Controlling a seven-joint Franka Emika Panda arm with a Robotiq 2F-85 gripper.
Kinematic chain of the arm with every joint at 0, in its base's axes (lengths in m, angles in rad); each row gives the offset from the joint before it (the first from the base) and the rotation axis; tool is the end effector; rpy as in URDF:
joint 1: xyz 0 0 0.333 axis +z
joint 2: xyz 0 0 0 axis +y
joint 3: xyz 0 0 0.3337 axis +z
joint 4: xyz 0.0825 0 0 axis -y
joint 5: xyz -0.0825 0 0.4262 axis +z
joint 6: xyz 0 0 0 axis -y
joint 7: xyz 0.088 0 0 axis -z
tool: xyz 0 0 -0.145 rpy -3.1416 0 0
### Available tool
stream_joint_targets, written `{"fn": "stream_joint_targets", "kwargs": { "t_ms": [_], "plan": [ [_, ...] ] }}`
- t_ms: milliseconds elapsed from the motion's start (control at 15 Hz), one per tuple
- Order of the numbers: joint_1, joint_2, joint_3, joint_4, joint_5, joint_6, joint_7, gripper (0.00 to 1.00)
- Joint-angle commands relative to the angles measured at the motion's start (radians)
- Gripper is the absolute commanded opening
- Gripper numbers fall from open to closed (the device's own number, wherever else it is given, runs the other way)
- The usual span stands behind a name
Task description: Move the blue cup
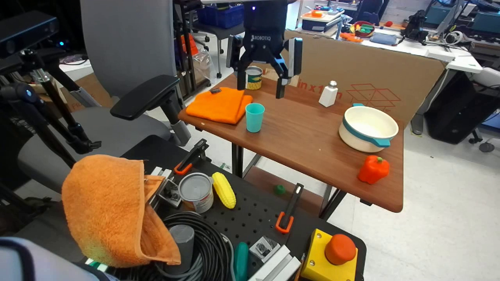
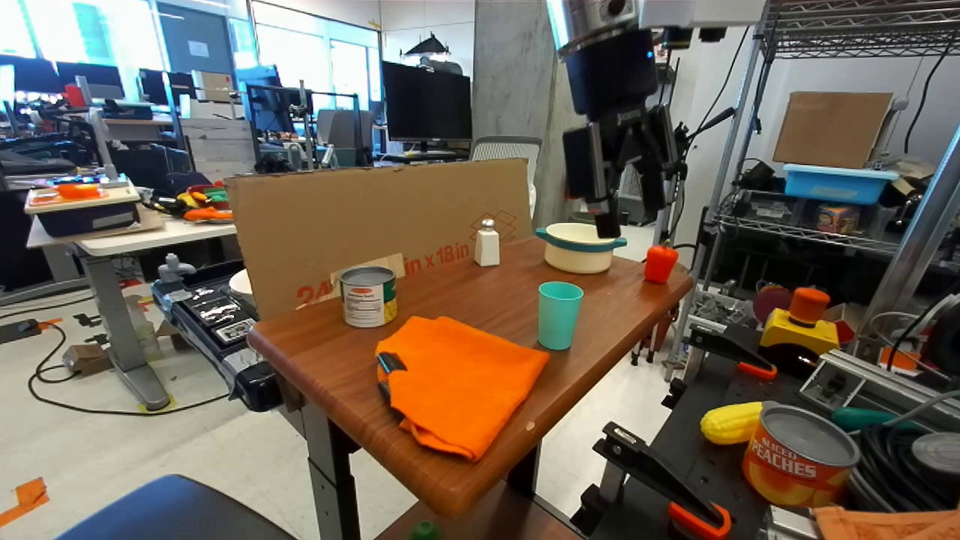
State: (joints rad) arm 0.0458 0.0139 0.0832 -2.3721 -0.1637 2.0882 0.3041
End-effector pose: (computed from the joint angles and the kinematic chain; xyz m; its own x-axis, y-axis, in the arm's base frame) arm 0.4795 0.0487 0.2482 0.9633 -0.0951 -0.2510 -0.0460 -0.9798 0.1947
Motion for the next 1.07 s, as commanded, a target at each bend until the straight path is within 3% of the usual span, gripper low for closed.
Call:
{"fn": "stream_joint_targets", "kwargs": {
  "t_ms": [0,733,800,867,1000],
  "plan": [
    [0.026,0.121,-0.001,0.064,-0.021,0.066,0.098,1.00],
    [0.111,0.373,-0.054,0.244,-0.057,0.028,0.223,1.00],
    [0.119,0.390,-0.060,0.258,-0.061,0.027,0.233,0.75],
    [0.126,0.405,-0.068,0.270,-0.064,0.029,0.243,0.74],
    [0.136,0.428,-0.078,0.296,-0.059,0.016,0.253,0.58]
  ]
}}
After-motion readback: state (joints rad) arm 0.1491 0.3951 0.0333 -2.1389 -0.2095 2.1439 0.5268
